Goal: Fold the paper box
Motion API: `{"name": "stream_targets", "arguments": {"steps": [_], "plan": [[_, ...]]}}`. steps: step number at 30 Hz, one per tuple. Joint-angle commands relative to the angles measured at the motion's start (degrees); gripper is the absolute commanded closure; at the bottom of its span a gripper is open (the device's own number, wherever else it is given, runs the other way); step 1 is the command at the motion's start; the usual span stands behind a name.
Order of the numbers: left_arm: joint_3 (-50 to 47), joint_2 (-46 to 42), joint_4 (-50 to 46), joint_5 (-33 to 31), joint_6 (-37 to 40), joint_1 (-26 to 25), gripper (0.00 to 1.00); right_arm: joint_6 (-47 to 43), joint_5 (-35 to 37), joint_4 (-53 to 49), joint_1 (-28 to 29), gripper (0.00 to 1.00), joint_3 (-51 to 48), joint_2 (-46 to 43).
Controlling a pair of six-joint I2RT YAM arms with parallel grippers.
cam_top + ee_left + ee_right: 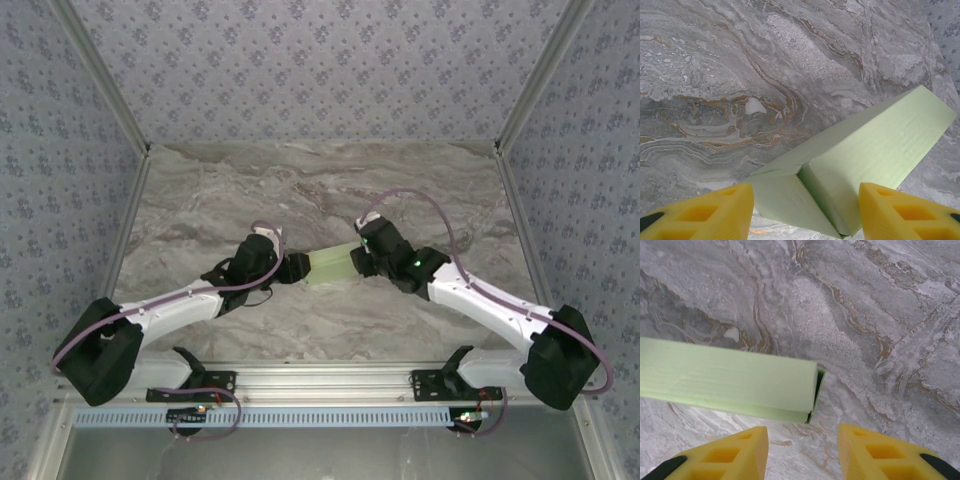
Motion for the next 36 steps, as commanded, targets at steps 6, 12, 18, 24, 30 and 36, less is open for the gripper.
{"name": "stream_targets", "arguments": {"steps": [6, 12, 18, 24, 30, 36], "plan": [[-0.28, 1.17, -3.52, -0.88, 1.49, -0.4, 0.44, -1.49, -15.74, 1.1, -8.96, 0.53, 4.83, 4.39], [0.16, 1.21, -3.75, -0.91, 1.71, -0.47, 0.44, -1.1, -21.62, 3.03, -12.46, 0.52, 5.91, 9.17], [-0.06, 1.19, -3.53, -1.0, 1.88, -0.46, 0.44, -0.75, -23.88, 4.01, -14.96, 0.56, 2.96, 11.13], [-0.48, 1.67, -3.35, -1.14, 1.66, -0.45, 0.46, -0.05, -25.15, 6.18, -16.24, 0.61, -2.23, 11.83], [-1.55, 2.36, -2.22, -0.87, 0.76, -0.38, 0.5, 1.36, -26.18, 8.74, -16.53, 0.65, -6.57, 12.55], [-1.1, 3.87, -0.4, 1.68, -0.1, 0.13, 0.54, 2.32, -28.2, 9.95, -16.45, 0.69, -7.45, 12.74]]}}
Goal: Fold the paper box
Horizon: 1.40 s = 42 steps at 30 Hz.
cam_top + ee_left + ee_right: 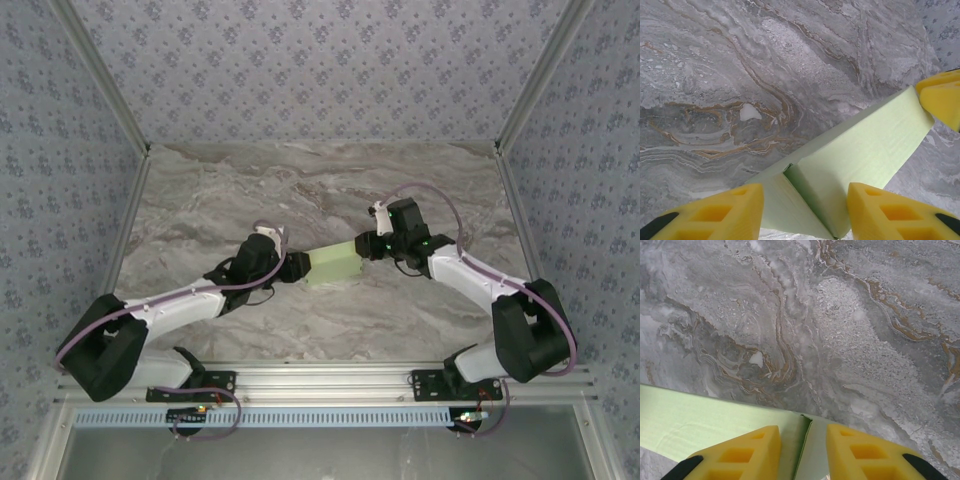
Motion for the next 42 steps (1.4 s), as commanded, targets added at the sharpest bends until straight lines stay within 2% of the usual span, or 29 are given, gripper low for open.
{"name": "stream_targets", "arguments": {"steps": [1, 9, 15, 25, 33, 42], "plan": [[-0.9, 2.08, -3.24, 1.66, -0.07, 0.17, 0.54, 0.51, 0.29, -7.04, 0.04, 0.69, -2.91, 2.2], [1.03, 1.05, -3.8, 2.98, 0.42, 0.18, 0.55, 1.52, -1.75, -7.02, 0.1, 0.66, -0.57, -3.27], [2.86, 0.17, -4.75, 1.85, 1.01, 0.17, 0.49, 1.46, -1.51, -7.96, 0.11, 0.6, 1.84, -5.62], [4.82, -0.43, -4.86, 1.34, 1.12, 0.15, 0.45, 0.69, -3.1, -7.87, -1.06, 0.55, 2.55, -2.73], [3.64, 0.72, -4.33, 3.48, -0.48, -0.6, 0.52, 0.86, -6.07, -6.73, -0.61, 0.55, 2.63, 0.0], [3.84, 2.7, -1.42, 4.49, -1.38, -0.69, 0.58, 1.48, -7.48, -4.49, -0.09, 0.59, 0.82, -0.1]]}}
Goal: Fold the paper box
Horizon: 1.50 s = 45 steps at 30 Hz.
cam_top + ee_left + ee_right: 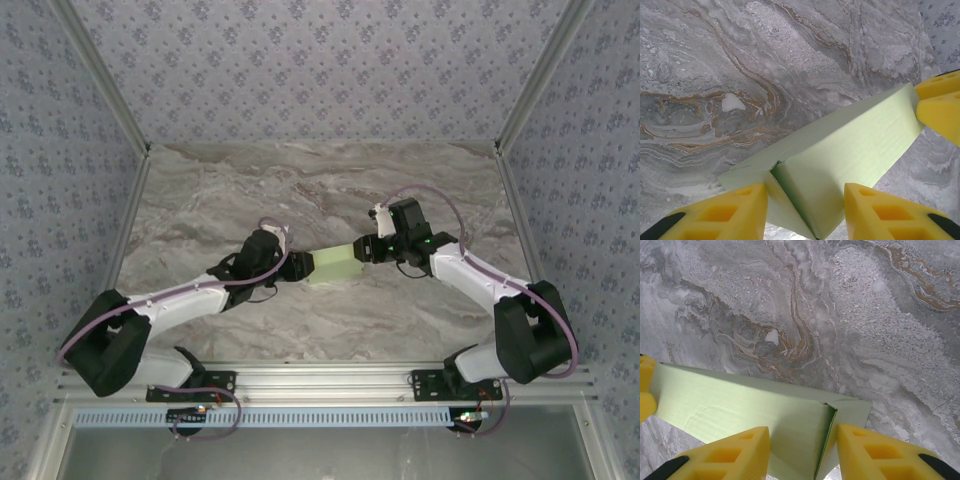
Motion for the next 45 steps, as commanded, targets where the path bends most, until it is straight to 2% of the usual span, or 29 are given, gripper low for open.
{"name": "stream_targets", "arguments": {"steps": [1, 11, 22, 34, 45], "plan": [[1.12, 1.37, 1.87, 1.27, -0.38, -0.36, 0.58, 0.59, -2.21, 1.2, 0.58, 0.6, -0.44, 0.62], [6.32, 3.9, 3.57, -0.27, 3.49, 1.91, 0.6, 1.23, -3.18, 5.5, 0.17, 0.66, 4.02, 2.08], [11.5, 11.26, 4.6, 0.32, 7.05, 4.57, 0.6, -1.48, 0.06, 7.27, 0.09, 0.67, 7.23, 7.18], [8.68, 10.74, 4.49, 2.97, 7.13, 3.96, 0.58, -2.72, 4.34, 8.28, 2.22, 0.65, 0.55, 4.16], [4.74, 9.49, 4.61, 1.64, 6.96, 1.04, 0.57, -3.18, 9.46, 10.48, 6.68, 0.65, -5.33, 0.02]]}}
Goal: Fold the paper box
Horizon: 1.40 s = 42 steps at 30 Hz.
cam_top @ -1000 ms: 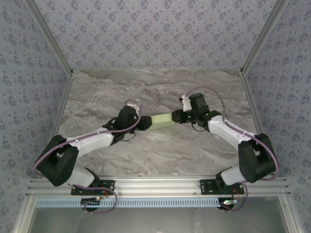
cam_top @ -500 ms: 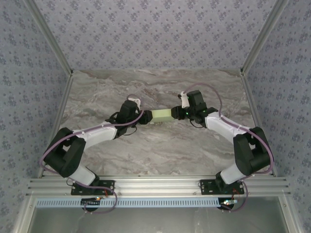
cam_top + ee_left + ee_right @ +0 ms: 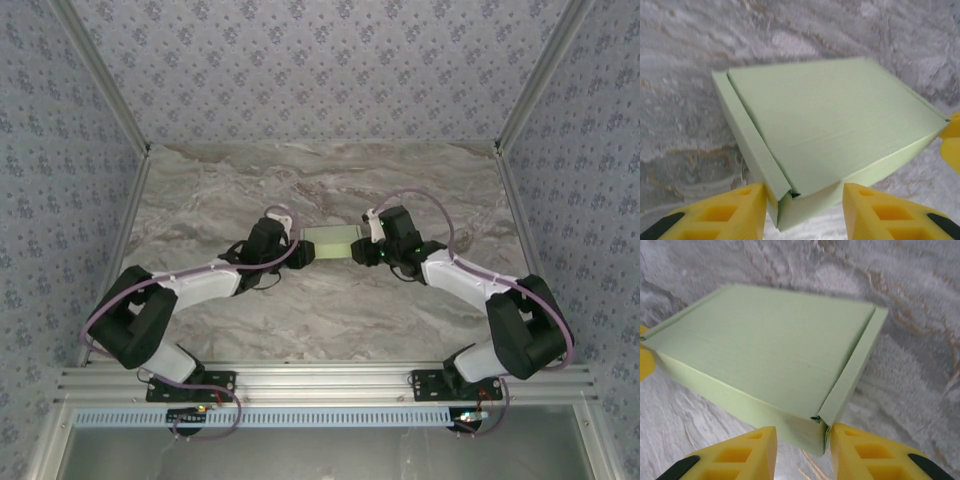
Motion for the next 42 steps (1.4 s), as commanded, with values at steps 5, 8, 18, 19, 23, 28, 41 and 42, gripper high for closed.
{"name": "stream_targets", "arguments": {"steps": [5, 8, 18, 19, 23, 28, 41, 42], "plan": [[-0.7, 1.91, 2.37, 2.15, 0.86, -3.02, 0.57, -1.71, 0.15, 2.58, 2.75, 0.66, -2.75, -0.91], [-0.71, 3.13, 2.62, 1.44, 0.95, -3.04, 0.56, -2.26, 0.61, 1.78, 2.85, 0.65, -2.77, 0.73], [-1.27, 0.41, -0.61, -0.89, 3.17, -3.15, 0.4, -4.82, 5.21, -4.49, 2.86, 0.54, -1.77, -0.76], [-1.07, -0.52, -1.07, -1.06, 3.78, -3.16, 0.38, -5.0, 5.38, -5.06, 2.86, 0.53, -1.39, -1.51], [-0.79, -3.16, -2.56, -1.6, 5.34, -2.56, 0.34, -5.25, 5.14, -6.92, 2.08, 0.5, 0.71, -3.35], [-0.62, -3.76, -2.68, -0.45, 4.2, 0.64, 0.32, -2.71, 3.66, -6.39, -0.82, 0.46, 2.22, -2.51], [6.25, 7.18, -1.34, 5.92, -1.16, 5.65, 0.38, 5.84, -7.89, 0.95, -6.06, 0.47, 5.59, 9.69], [6.7, 7.85, -1.35, 6.32, -1.07, 5.61, 0.38, 6.09, -8.63, 1.41, -5.99, 0.47, 5.62, 10.04]]}}
